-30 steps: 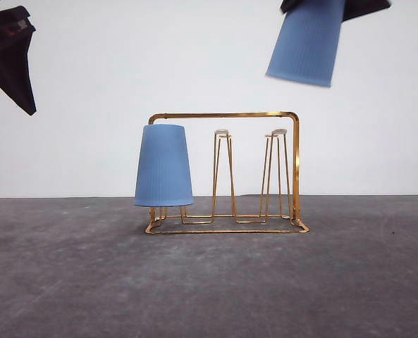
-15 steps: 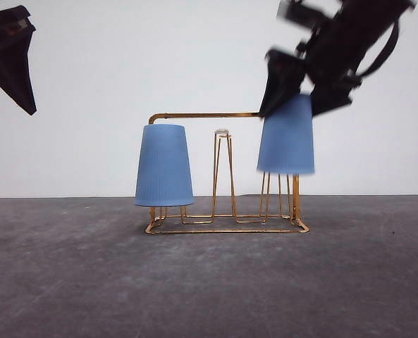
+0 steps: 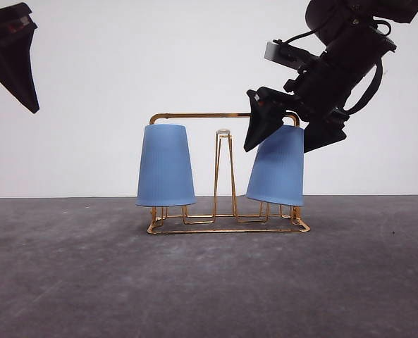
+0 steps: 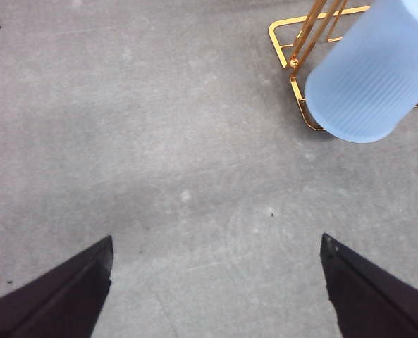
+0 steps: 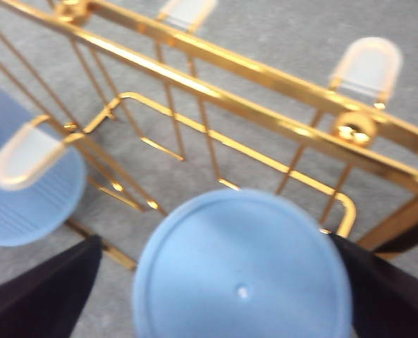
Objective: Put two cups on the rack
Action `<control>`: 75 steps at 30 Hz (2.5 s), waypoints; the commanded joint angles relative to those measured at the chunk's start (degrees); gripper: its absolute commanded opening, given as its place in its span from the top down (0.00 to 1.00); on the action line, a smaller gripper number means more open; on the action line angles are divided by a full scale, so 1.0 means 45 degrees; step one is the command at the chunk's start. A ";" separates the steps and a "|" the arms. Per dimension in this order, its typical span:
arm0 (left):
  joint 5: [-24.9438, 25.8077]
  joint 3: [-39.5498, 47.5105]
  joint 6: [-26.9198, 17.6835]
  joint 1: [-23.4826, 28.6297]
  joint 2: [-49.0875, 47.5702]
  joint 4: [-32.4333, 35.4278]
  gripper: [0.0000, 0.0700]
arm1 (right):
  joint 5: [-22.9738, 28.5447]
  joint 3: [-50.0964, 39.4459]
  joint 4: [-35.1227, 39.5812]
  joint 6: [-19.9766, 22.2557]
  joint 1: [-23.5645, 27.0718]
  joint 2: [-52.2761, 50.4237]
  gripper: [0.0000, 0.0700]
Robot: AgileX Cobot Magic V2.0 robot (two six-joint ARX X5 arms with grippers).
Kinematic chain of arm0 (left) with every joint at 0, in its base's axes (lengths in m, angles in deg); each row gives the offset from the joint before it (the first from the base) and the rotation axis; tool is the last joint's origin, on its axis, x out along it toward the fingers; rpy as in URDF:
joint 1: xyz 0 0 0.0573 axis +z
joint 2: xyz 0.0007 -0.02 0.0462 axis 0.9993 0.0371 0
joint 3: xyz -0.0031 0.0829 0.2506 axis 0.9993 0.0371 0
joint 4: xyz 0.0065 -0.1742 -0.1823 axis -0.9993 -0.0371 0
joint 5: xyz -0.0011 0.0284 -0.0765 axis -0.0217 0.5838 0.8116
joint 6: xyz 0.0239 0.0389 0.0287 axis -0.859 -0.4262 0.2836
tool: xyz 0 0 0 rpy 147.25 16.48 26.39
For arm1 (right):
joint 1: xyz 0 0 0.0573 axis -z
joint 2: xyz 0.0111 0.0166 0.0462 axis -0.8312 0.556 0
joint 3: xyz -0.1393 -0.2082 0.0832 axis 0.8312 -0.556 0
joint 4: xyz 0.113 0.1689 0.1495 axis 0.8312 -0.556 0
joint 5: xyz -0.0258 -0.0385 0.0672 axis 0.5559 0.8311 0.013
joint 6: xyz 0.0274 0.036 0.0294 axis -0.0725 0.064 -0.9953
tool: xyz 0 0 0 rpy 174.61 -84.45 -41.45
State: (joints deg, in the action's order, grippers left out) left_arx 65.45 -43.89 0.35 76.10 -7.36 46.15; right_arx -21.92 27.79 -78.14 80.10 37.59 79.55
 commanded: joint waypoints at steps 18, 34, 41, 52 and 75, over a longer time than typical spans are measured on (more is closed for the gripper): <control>0.0053 -0.0117 -0.0137 0.1206 0.0078 0.0312 0.21 | 0.0753 -0.0823 -0.3816 0.0069 0.1646 -0.5564 0.06; 0.0049 -0.0117 0.0034 0.1394 0.0078 0.0302 0.21 | 0.1344 -0.5625 -0.4585 -0.1141 0.3253 -1.0366 0.07; 0.0049 -0.0117 0.0049 0.1394 0.0078 0.0303 0.21 | 0.1409 -0.5625 -0.4609 -0.1188 0.3253 -1.0402 0.07; 0.0053 -0.0117 0.0053 0.1384 0.0078 0.0078 0.97 | 0.1344 -0.5625 -0.4763 -0.1189 0.3253 -1.0392 1.00; -0.0234 0.0010 -0.0315 0.1408 -0.0630 0.0089 0.97 | 0.1321 -0.5620 -0.4918 -0.1657 0.3253 -1.0382 1.00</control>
State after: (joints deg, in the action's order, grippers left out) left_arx 64.75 -43.80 0.08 82.32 -9.30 46.26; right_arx -16.00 2.35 -100.71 73.44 52.32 32.35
